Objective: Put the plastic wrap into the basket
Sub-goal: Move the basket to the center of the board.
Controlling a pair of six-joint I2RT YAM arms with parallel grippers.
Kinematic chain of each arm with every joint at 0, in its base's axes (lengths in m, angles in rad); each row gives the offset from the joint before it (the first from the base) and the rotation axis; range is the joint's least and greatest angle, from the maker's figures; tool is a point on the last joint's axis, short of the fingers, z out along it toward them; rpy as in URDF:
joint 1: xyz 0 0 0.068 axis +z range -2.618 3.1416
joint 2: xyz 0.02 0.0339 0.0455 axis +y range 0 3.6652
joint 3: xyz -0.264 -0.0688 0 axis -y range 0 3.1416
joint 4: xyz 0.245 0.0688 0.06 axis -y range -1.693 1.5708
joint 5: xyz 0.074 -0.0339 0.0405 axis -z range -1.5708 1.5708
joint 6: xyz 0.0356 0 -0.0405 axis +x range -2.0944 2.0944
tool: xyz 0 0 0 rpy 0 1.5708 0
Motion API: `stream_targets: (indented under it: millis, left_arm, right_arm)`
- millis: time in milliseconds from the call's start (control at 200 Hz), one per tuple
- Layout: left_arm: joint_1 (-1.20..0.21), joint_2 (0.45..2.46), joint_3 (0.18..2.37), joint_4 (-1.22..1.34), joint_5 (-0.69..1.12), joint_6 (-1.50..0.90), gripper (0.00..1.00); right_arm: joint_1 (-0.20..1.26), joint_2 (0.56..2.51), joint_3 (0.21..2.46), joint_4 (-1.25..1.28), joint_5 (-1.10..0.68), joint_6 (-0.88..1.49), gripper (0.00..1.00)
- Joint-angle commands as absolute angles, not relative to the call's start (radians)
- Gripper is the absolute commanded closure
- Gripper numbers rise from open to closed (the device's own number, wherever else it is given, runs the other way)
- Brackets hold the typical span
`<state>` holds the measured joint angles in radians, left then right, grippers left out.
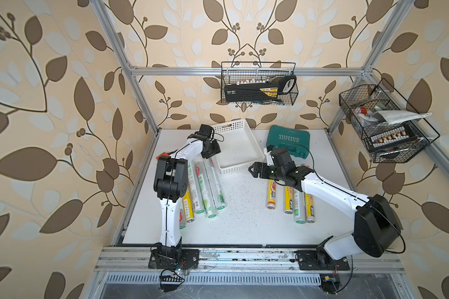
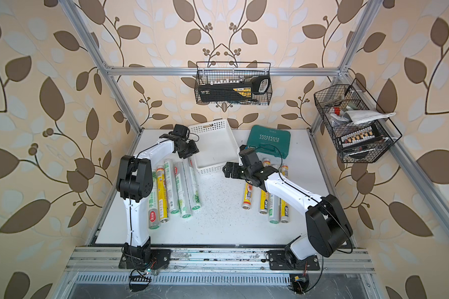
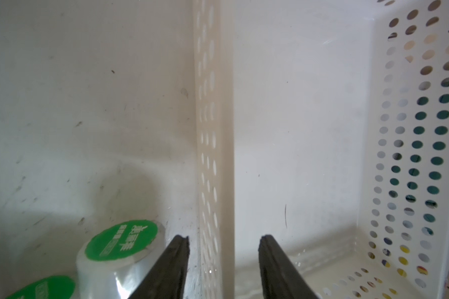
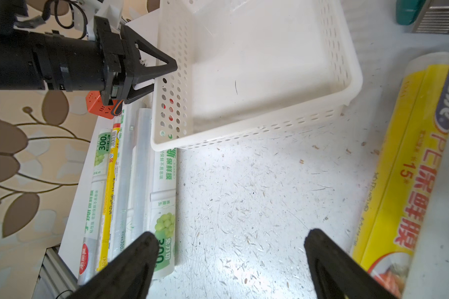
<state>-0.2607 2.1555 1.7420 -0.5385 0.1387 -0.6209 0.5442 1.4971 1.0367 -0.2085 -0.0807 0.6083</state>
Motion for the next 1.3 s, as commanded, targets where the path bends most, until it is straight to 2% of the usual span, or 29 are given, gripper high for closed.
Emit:
stream_targets:
  millis: [0, 140, 340, 670, 1295]
  left_arm:
    - [-0.255, 2.156, 1.784, -0.572, 0.129, -0.604, 0.64]
    - [-0.255, 2.141, 1.769, -0.577, 0.131, -0.605, 0.77]
    - [-0.265, 2.099, 1.735, -0.583, 0.129, -0.605, 0.86]
    - [-0.295, 2.022, 1.654, -0.583, 0.122, -0.620, 0.89]
    - [-0.460, 1.771, 1.343, -0.566, 0.102, -0.701, 0.90]
  right_arm:
    - [0.548, 1.491, 1.045, -0.203, -0.052, 0.596, 0.09]
    - [0.548, 1.494, 1.046, -0.198, -0.061, 0.594, 0.11]
    - [0.546, 1.484, 1.045, -0.204, -0.054, 0.591, 0.11]
    - [0.525, 1.445, 1.042, -0.239, -0.042, 0.578, 0.11]
    - [0.354, 1.289, 0.961, -0.352, -0.109, 0.559, 0.13]
